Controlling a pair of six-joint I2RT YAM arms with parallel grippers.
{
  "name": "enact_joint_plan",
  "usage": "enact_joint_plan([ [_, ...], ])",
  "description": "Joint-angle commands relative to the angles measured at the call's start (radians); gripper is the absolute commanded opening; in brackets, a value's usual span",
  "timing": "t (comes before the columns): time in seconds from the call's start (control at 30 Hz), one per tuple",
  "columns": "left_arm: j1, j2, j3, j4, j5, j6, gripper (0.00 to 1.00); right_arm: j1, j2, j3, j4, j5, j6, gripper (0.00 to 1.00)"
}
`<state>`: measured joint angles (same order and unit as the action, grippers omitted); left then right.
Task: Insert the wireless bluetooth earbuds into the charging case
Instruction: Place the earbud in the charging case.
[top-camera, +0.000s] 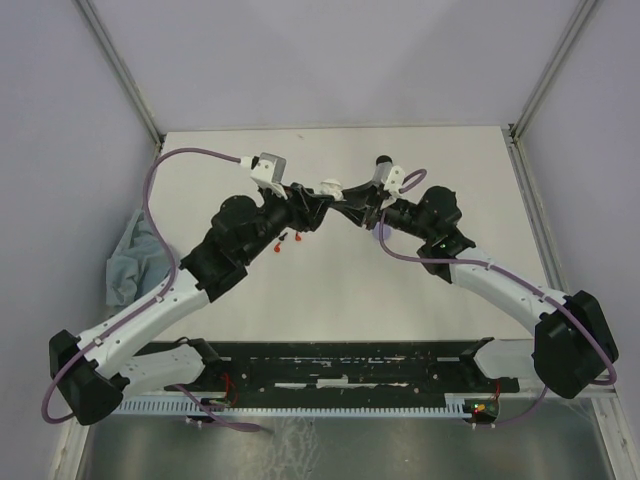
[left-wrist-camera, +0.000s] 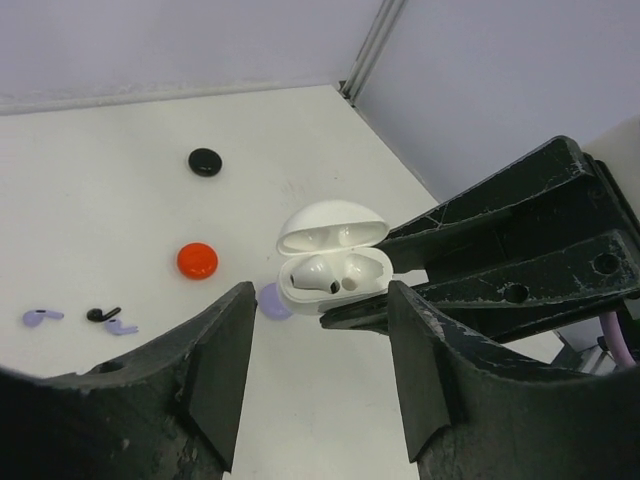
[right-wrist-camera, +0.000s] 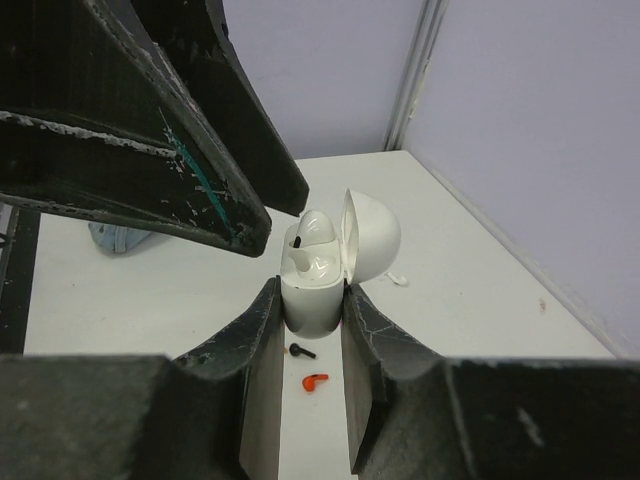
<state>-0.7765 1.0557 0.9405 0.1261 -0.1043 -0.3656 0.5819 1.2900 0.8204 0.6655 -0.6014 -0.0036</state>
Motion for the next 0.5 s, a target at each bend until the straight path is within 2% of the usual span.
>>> enact_joint_plan([
  [0.0,0.004,-0.014,0.1,-0.109,-0.093,0.023,0.65,0.001,-0.02,-0.005,0.033,0.046,-0.03,0.11],
  [0.07,0.015,-0.005,0.137,-0.166,-0.129,0.015,0.68,0.0,-0.017,-0.012,0.03,0.064,-0.033,0.1],
  [0.17,0.07,0.012,0.192,-0.233,-0.107,0.006,0.72,-0.003,-0.017,-0.024,0.02,0.08,-0.047,0.1],
  [0.37,0.291,0.098,0.26,-0.343,0.078,-0.019,0.73,-0.005,-0.028,-0.048,-0.013,0.11,-0.079,0.1],
  [0.47,0.364,0.186,0.293,-0.396,0.129,0.001,0.73,-0.007,-0.036,-0.06,-0.03,0.123,-0.091,0.1],
])
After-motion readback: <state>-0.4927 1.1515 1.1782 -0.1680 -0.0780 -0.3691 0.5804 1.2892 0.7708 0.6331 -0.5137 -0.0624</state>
